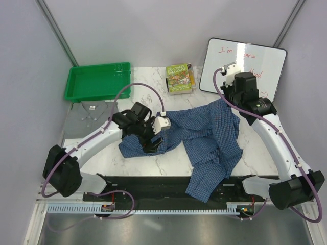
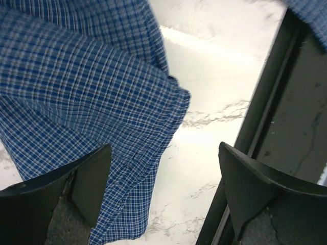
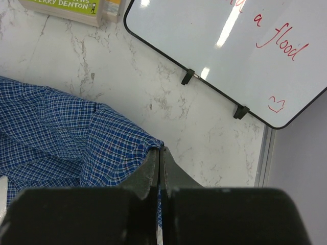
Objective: Fold and stack the long sleeve shirts
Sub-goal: Flatten the shirt out
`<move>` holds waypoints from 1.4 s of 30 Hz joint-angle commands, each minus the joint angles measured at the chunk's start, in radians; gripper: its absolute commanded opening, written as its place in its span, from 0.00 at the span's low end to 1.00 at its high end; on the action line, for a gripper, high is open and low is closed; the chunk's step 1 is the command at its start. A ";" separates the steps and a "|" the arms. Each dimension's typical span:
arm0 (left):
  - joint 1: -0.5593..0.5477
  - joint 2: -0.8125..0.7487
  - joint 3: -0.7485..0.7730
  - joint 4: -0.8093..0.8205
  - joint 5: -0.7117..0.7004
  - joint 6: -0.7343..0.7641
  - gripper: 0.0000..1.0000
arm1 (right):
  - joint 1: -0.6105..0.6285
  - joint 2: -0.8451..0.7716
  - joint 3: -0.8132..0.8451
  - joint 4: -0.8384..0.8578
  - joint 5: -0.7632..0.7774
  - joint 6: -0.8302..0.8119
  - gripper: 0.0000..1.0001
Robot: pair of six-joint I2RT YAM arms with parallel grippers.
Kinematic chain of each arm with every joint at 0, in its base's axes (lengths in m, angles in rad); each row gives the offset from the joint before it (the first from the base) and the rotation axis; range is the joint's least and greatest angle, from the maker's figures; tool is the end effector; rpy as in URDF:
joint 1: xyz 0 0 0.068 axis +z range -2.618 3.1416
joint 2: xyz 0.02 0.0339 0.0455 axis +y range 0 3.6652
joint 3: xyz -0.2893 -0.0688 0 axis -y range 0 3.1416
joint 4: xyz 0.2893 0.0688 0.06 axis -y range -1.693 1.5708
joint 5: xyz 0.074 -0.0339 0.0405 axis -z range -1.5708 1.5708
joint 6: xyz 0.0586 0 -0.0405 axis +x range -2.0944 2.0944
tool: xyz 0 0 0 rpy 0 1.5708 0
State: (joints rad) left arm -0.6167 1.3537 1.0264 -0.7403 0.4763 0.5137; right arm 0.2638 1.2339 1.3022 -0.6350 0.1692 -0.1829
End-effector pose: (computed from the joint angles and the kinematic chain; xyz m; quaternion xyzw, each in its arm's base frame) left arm 0.2388 -0.2022 0.2494 0.5537 0.7634 -0.2406 0.2298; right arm 0.3116 0.0739 0.3954 -0.1538 0.8608 -0.0546 0.4821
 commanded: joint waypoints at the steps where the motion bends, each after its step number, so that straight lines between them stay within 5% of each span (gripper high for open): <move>1: -0.066 0.062 -0.029 0.208 -0.217 -0.171 0.92 | -0.006 -0.005 0.039 0.031 -0.022 0.007 0.00; 13: -0.179 0.179 -0.072 0.340 -0.327 -0.150 0.93 | -0.008 -0.033 0.011 0.005 -0.036 -0.012 0.00; 15: -0.178 0.197 -0.055 0.328 -0.361 -0.162 0.75 | -0.009 -0.040 0.005 0.001 -0.040 -0.026 0.00; 18: -0.172 0.087 -0.087 0.277 -0.344 -0.155 0.05 | -0.011 -0.051 0.006 -0.022 -0.036 -0.056 0.00; 19: -0.170 0.043 -0.104 0.253 -0.282 -0.152 0.02 | -0.014 -0.054 0.011 -0.052 -0.033 -0.065 0.00; 24: -0.164 -0.327 -0.049 -0.043 0.008 -0.101 0.02 | -0.058 -0.109 0.054 -0.186 -0.042 -0.133 0.00; 27: -0.056 -0.360 0.059 -0.117 0.060 -0.142 0.02 | -0.095 -0.122 0.066 -0.236 -0.050 -0.190 0.00; 32: 0.401 -0.167 0.147 -0.150 0.173 -0.029 0.02 | -0.123 0.007 0.103 -0.224 -0.193 -0.179 0.00; 38: 0.575 0.157 0.215 -0.013 0.122 -0.004 0.06 | -0.123 0.244 0.186 -0.192 -0.298 -0.130 0.00; 40: 0.615 0.231 0.257 0.001 0.087 -0.032 0.29 | -0.127 0.298 0.224 -0.195 -0.300 -0.135 0.12; 42: 0.679 0.318 0.290 -0.007 0.082 -0.069 0.41 | -0.146 0.380 0.288 -0.259 -0.306 -0.162 0.44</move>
State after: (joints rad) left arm -0.0257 1.5864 1.2114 -0.7769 0.5701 0.4652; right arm 0.1398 1.5169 1.4708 -0.8368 -0.0799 -0.3271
